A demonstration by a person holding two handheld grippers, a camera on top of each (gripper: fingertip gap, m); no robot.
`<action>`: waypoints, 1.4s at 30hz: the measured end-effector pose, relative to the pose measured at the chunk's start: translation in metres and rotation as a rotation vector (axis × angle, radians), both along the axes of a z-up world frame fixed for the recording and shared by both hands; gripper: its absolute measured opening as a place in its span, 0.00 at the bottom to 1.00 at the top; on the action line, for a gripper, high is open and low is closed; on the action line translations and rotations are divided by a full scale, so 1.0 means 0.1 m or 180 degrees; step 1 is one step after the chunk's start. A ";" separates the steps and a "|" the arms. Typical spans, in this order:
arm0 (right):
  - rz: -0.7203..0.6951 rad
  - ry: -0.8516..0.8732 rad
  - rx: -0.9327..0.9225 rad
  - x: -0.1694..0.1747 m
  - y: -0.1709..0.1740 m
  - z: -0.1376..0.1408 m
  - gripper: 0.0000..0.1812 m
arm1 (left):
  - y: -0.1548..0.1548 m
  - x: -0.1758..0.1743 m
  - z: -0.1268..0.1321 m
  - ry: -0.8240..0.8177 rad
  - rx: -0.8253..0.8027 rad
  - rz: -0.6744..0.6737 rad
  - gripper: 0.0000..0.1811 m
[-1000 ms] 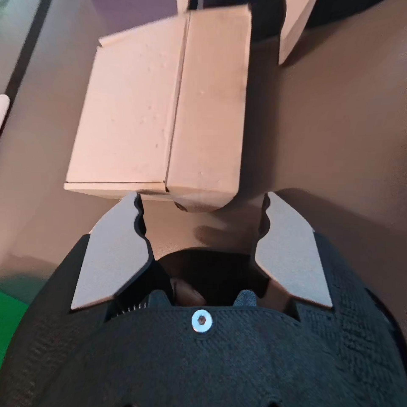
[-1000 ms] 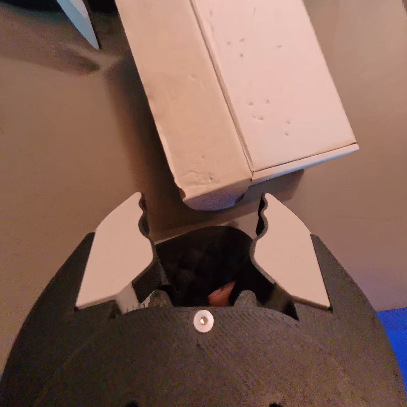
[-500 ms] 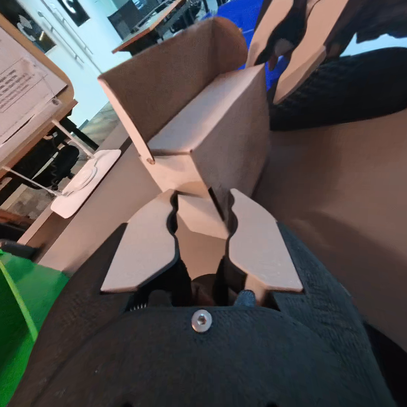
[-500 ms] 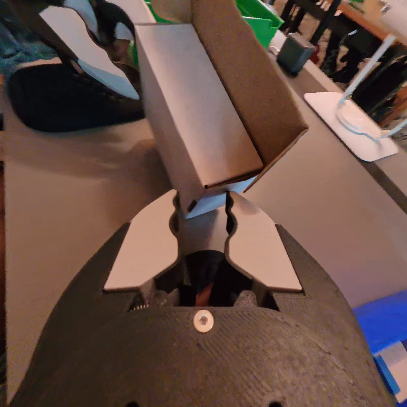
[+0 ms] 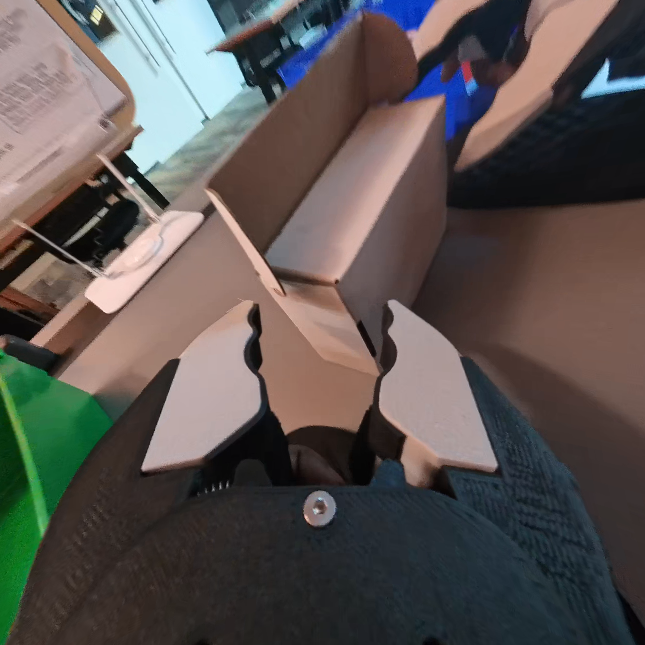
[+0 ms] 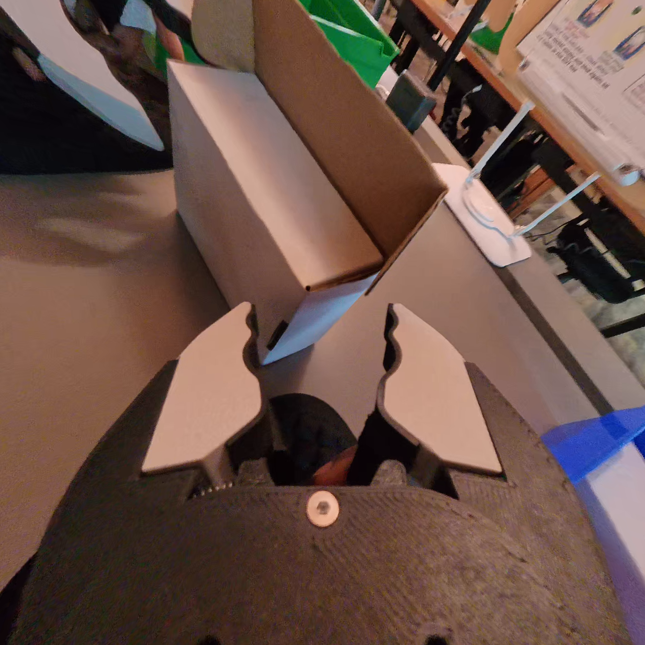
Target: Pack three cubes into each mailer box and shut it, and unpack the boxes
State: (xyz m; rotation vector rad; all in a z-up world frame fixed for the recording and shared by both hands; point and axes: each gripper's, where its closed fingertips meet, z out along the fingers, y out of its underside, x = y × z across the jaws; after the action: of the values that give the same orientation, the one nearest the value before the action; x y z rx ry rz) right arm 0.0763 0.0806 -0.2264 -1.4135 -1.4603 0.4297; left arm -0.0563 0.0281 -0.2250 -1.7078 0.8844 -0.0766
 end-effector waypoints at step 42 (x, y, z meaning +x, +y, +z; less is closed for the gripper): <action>0.0426 0.0365 0.0143 0.09 -0.01 0.66 0.13 | -0.04 0.03 0.36 0.0149 0.0408 -0.0160 0.29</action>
State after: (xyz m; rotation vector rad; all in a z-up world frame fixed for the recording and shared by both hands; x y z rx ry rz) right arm 0.0857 0.0799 -0.1609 -1.2399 -1.4668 0.5498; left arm -0.0530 0.0241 -0.1888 -1.5736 0.9473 -0.0135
